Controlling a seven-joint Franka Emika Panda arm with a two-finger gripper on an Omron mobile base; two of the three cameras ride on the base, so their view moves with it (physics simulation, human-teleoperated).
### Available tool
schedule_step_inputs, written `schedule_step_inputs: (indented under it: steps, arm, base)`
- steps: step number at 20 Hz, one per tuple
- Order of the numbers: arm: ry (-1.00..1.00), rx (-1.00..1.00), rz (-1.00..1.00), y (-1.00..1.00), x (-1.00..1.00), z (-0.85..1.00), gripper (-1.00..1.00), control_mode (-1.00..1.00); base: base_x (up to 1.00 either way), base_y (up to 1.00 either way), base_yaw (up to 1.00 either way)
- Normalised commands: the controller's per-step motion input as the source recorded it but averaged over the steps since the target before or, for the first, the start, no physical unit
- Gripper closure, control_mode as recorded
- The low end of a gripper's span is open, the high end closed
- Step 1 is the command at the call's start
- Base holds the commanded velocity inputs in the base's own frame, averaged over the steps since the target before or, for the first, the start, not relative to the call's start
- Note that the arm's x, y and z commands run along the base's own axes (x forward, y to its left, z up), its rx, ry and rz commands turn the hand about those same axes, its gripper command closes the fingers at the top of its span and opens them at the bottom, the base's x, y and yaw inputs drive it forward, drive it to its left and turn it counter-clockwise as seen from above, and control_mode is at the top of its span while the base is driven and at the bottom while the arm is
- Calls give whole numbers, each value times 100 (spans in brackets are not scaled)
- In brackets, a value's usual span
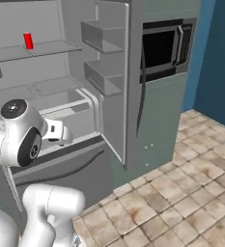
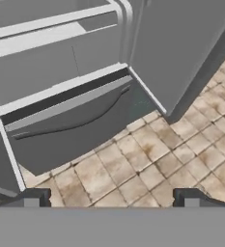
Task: Open the fridge, grab two sodas, and place both sodas inside the bowl with ice on the dining counter.
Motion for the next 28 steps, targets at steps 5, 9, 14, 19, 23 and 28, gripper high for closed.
schedule_step_inputs:
  steps: [5,9,14,19,23,28]
  arm:
    - [0,0,0,0,0,0,-100,100]
    - [0,0,0,0,0,0,-100,100]
    - [0,0,0,0,0,0,-100,100]
    - [0,0,0,0,0,0,-100,100]
    - [0,0,0,0,0,0,-100,100]
    - [0,0,0,0,0,0,-100,100]
  base:
    - [57,-5,38]
    - [26,-25,39]
    - [24,-24,39]
    - [36,-29,37]
    - [50,-38,31]
    - [60,-34,22]
